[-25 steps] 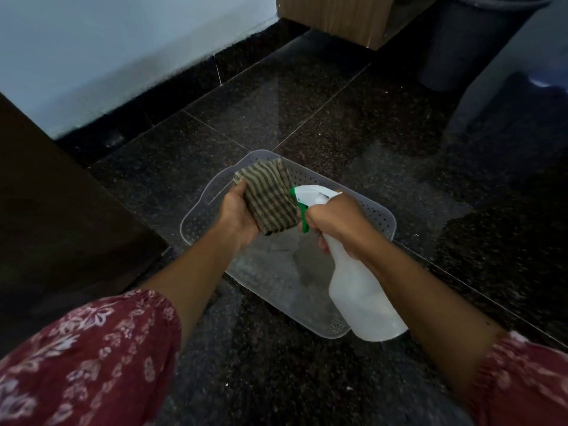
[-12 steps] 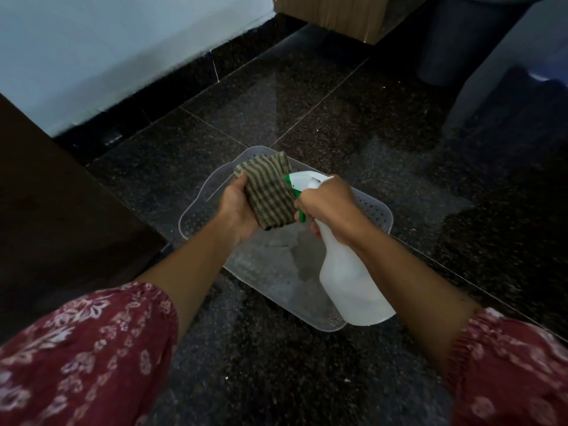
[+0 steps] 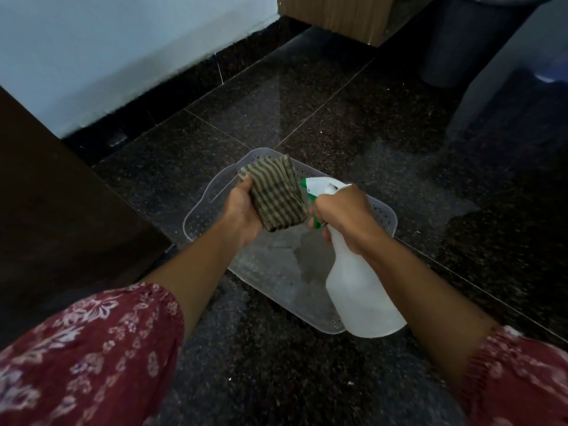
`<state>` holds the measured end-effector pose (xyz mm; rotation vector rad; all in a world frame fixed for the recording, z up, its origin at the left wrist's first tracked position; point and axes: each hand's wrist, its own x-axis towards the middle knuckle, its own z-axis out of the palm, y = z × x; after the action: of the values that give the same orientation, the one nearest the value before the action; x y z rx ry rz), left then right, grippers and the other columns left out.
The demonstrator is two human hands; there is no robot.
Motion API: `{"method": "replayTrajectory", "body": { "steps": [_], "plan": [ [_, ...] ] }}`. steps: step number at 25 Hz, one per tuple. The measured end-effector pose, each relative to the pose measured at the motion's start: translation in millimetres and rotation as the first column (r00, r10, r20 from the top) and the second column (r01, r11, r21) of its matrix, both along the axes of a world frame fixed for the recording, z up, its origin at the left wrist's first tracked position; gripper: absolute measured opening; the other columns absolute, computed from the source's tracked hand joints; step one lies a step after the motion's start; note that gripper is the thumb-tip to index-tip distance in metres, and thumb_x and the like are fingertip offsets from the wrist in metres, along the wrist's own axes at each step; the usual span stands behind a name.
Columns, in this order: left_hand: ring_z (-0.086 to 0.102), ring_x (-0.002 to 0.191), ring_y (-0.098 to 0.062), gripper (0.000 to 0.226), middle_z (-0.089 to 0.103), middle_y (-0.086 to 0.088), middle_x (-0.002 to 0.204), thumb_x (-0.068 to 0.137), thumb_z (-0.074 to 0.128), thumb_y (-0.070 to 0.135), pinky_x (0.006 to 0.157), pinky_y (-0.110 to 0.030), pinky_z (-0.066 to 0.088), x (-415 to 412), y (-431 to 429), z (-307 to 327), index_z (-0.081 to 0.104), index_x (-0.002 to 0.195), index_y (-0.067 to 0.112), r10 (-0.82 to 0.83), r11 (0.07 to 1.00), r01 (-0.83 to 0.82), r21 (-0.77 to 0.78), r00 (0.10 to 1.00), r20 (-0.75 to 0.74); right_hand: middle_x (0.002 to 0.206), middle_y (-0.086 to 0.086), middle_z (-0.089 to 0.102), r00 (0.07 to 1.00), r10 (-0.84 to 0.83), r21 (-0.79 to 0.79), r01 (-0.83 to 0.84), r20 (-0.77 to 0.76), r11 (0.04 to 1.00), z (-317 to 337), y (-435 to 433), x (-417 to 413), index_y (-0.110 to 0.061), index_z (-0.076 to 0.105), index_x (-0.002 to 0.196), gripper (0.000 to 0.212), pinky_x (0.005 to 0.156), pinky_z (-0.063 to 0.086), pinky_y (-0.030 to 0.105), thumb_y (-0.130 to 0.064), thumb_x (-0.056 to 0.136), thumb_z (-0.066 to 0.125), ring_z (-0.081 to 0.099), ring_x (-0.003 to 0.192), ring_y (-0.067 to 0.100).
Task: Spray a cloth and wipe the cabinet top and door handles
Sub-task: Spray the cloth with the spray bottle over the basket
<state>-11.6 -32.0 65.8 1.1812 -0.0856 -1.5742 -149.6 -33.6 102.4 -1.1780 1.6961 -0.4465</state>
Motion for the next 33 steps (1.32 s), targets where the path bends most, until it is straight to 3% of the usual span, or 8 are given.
{"method": "replayTrajectory", "body": {
  "steps": [3,7,12,16,21,26,30,33],
  "plan": [
    [0.047,0.129,-0.030,0.050,0.048,-0.015,0.143,0.101,0.024,0.036,0.098,-0.045,0.040,-1.5,1.5,-1.5,0.041,0.140,0.011,-0.058,0.998,0.058,0.000,0.998,0.013,0.070,0.015,0.070,0.997,0.049,0.004,-0.049,0.060,0.999,0.4,-1.5,5.0,-0.001,0.063,0.102,0.047,0.039,0.043,0.020,-0.001,0.058,0.047,0.045,0.021,0.013],
    [0.049,0.128,-0.029,0.046,0.049,-0.012,0.142,0.101,0.024,0.033,0.086,-0.042,0.047,-5.2,1.5,-3.5,0.039,0.142,0.017,-0.082,0.996,0.084,-0.034,0.995,0.054,0.046,0.005,0.065,0.997,0.039,0.003,-0.039,0.068,0.999,-3.3,-3.8,13.2,-0.001,0.062,0.106,0.045,0.039,0.039,0.019,-0.003,0.064,0.047,0.044,0.021,0.014],
    [0.047,0.130,-0.031,0.047,0.046,-0.014,0.144,0.101,0.023,0.034,0.096,-0.048,0.041,0.0,-4.3,-4.2,0.036,0.143,0.017,-0.043,0.996,0.044,-0.075,0.999,0.021,0.071,0.011,0.069,1.000,0.007,-0.054,-0.006,0.017,0.999,-4.4,-0.6,5.5,-0.003,0.059,0.108,0.048,0.036,0.040,0.018,-0.004,0.062,0.049,0.046,0.020,0.010],
    [0.046,0.130,-0.031,0.049,0.045,-0.014,0.145,0.101,0.022,0.036,0.097,-0.048,0.040,-0.1,-9.2,-3.9,0.036,0.143,0.015,0.055,0.996,-0.058,-0.067,0.998,-0.038,0.056,0.010,0.060,0.999,-0.021,-0.041,0.020,-0.041,0.999,-6.3,4.5,3.8,-0.006,0.056,0.109,0.045,0.049,0.047,0.028,-0.004,0.064,0.055,0.051,0.028,0.016],
    [0.044,0.132,-0.030,0.049,0.043,-0.014,0.146,0.101,0.021,0.035,0.108,-0.049,0.036,1.9,-12.9,-2.4,0.036,0.143,0.013,0.121,0.989,-0.125,-0.081,0.991,-0.054,0.060,0.010,0.065,0.998,-0.015,-0.034,0.013,-0.053,0.999,-11.1,7.0,-0.9,-0.010,0.059,0.113,0.049,0.040,0.041,0.021,-0.003,0.065,0.051,0.047,0.024,0.013],
    [0.044,0.133,-0.031,0.050,0.044,-0.015,0.146,0.101,0.021,0.035,0.111,-0.051,0.033,0.4,-14.2,-0.5,0.038,0.142,0.012,0.178,0.979,-0.188,-0.080,0.978,-0.111,0.041,0.004,0.060,0.998,-0.050,-0.021,0.049,-0.039,0.999,-14.0,8.6,-1.3,-0.003,0.061,0.103,0.040,0.036,0.039,0.019,-0.004,0.065,0.048,0.047,0.022,0.013],
    [0.044,0.132,-0.032,0.049,0.044,-0.016,0.145,0.102,0.022,0.035,0.110,-0.052,0.034,-1.2,-17.5,-0.8,0.037,0.142,0.012,0.213,0.971,-0.222,-0.094,0.973,-0.091,0.042,0.003,0.063,0.999,0.048,0.040,-0.048,-0.019,0.998,-13.8,4.8,-0.9,-0.001,0.064,0.100,0.037,0.034,0.040,0.017,-0.004,0.067,0.048,0.045,0.019,0.010],
    [0.045,0.131,-0.033,0.048,0.043,-0.016,0.146,0.102,0.022,0.033,0.109,-0.052,0.036,-0.8,-19.9,-2.5,0.036,0.142,0.012,0.244,0.963,-0.252,-0.095,0.966,-0.085,0.037,0.003,0.052,0.992,0.124,0.014,-0.124,0.004,0.992,-13.8,11.2,1.4,-0.002,0.062,0.074,0.013,0.035,0.039,0.015,-0.010,0.072,0.052,0.042,0.019,0.010]
  ]
}}
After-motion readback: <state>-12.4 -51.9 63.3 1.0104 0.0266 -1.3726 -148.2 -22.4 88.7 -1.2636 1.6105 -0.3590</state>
